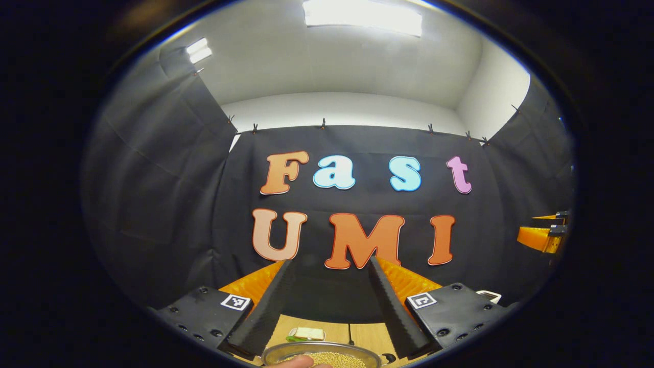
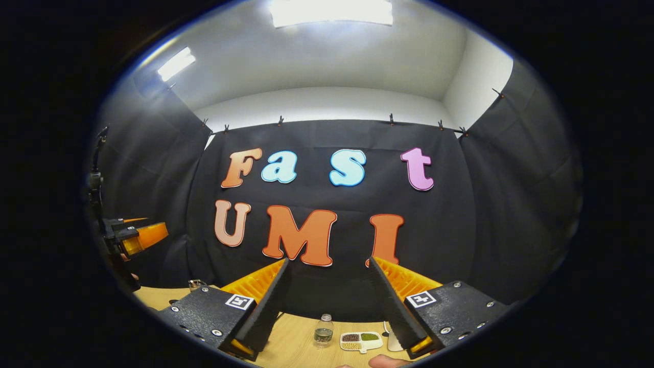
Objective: First push the handle of the pot to place it horizontally, then grasp the pot with both hands and set it on the induction cooktop.
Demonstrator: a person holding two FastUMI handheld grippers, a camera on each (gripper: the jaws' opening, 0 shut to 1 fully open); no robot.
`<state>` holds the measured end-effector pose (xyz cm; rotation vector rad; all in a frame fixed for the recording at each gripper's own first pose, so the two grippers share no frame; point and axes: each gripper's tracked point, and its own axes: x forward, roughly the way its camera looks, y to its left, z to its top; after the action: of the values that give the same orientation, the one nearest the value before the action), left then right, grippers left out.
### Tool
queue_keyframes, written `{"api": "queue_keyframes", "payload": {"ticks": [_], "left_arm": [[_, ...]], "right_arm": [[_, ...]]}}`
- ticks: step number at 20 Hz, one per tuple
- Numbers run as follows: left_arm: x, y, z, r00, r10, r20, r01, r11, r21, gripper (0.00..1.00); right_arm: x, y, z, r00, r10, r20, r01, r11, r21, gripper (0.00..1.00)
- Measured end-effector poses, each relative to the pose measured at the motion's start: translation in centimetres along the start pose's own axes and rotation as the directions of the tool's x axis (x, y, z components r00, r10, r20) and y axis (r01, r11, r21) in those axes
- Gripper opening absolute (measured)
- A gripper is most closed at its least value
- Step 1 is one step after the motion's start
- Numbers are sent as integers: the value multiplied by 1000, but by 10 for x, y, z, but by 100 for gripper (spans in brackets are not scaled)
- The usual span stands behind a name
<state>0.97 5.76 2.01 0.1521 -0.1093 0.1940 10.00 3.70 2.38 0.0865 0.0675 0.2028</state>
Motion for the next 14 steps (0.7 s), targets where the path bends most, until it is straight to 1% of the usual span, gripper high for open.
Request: {"api": "queue_keyframes", "payload": {"ticks": [2,5,6,7,8,9,10,11,14], "left_arm": [[0,5,3,1000,2,15,-3,1000,8,98],[-2,23,9,998,43,45,-45,998,40,97],[-2,26,9,998,47,50,-49,998,41,95],[-3,27,10,997,50,51,-52,998,42,97],[-5,30,10,997,51,52,-54,997,46,95],[-6,34,10,997,54,56,-57,997,57,95],[-5,38,11,996,62,66,-66,995,69,98],[-4,42,10,995,70,66,-75,994,74,96],[-5,46,6,996,76,52,-80,994,72,98]], "right_arm": [[1,10,1,1000,10,1,-10,1000,-7,93],[2,16,1,1000,14,0,-14,1000,-14,93],[2,18,-1,1000,14,-3,-14,1000,-15,94],[3,21,-1,1000,16,-6,-16,1000,-15,97],[3,24,-2,1000,20,-9,-20,1000,-13,94],[5,25,-2,1000,20,-12,-20,1000,-12,94],[4,26,-1,1000,20,-13,-20,1000,-13,95],[5,27,0,1000,19,-10,-19,1000,-12,95],[4,31,7,1000,22,7,-22,1000,-7,95]]}}
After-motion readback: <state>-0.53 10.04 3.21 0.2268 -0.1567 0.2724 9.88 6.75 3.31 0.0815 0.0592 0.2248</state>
